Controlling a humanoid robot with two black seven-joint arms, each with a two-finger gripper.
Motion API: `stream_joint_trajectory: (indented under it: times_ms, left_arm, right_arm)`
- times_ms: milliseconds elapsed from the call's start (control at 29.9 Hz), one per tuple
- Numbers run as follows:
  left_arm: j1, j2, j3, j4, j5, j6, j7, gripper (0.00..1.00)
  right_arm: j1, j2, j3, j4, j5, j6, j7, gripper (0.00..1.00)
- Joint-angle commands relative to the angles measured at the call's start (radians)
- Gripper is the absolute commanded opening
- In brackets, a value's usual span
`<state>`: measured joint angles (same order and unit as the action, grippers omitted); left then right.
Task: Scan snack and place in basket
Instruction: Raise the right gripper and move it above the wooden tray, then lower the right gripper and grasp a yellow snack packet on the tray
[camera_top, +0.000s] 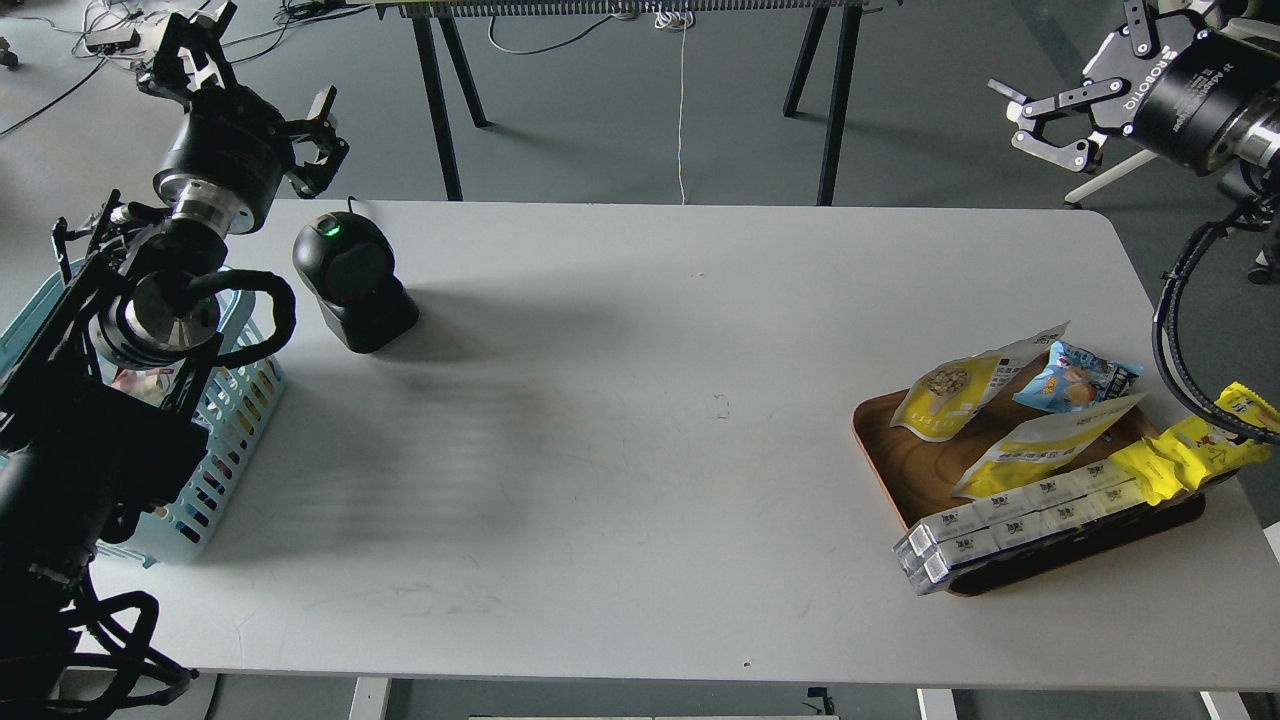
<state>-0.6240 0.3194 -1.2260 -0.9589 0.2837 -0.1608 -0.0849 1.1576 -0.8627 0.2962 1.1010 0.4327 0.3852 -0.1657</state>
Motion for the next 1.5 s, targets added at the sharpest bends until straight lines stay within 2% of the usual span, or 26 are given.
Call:
stream_joint_trajectory:
  times_ms: [0,134,234,301,367,434,534,634,768,1102,1336,1469]
  left_arm:
    - [-0.002,-0.003,-0.001,0.0,-0.001,0.0,-0.003,1.0]
    - [-0.002,-0.008,-0.001,0.0,-0.001,0.0,-0.004,1.0]
    - [0.0,-0.008,0.0,0.0,-0.003,-0.002,-0.012,1.0]
    - [0.0,-0.008,0.0,0.0,-0.003,-0.003,-0.016,1.0]
    - [0.001,-0.008,0.0,0.0,-0.003,-0.003,-0.018,1.0]
    - [0.003,-0.008,0.0,0.0,-0.003,-0.003,-0.018,1.0]
    - [0.004,-0.008,-0.001,-0.001,-0.003,-0.002,-0.018,1.0]
    - [0.009,-0.008,-0.003,-0.001,-0.003,-0.002,-0.019,1.0]
    - [0.013,-0.006,-0.003,-0.001,-0.003,-0.002,-0.019,1.0]
    - [0.013,-0.006,-0.001,-0.001,-0.003,0.003,-0.019,1.0]
    - [0.013,-0.006,-0.001,-0.001,-0.003,0.003,-0.019,1.0]
    - [0.013,-0.005,-0.001,-0.001,-0.003,0.003,-0.019,1.0]
  right_arm:
    - [0.199,-0.022,-0.245,0.1,-0.08,-0.067,-0.031,0.99]
    - [0.405,-0.035,-0.449,0.187,-0.083,-0.155,-0.104,0.99]
    - [0.555,-0.036,-0.601,0.288,-0.072,-0.277,-0.166,0.99]
    - [0.654,-0.035,-0.687,0.356,-0.019,-0.409,-0.178,0.98]
    - [0.756,-0.022,-0.759,0.419,0.094,-0.604,-0.189,0.99]
    - [0.833,-0.004,-0.795,0.5,0.217,-0.743,-0.218,0.98]
    - [0.924,0.017,-0.83,0.594,0.337,-0.864,-0.251,0.98]
    - [0.97,0.021,-0.909,0.629,0.373,-0.874,-0.255,0.98]
    - [0.935,0.033,-0.968,0.629,0.36,-0.874,-0.256,0.98]
    - [0.688,0.067,-0.963,0.591,0.169,-0.874,-0.256,0.99]
    - [0.637,0.114,-0.963,0.501,0.153,-0.859,-0.259,0.99]
    - [0.616,0.125,-0.959,0.468,0.13,-0.838,-0.282,0.97]
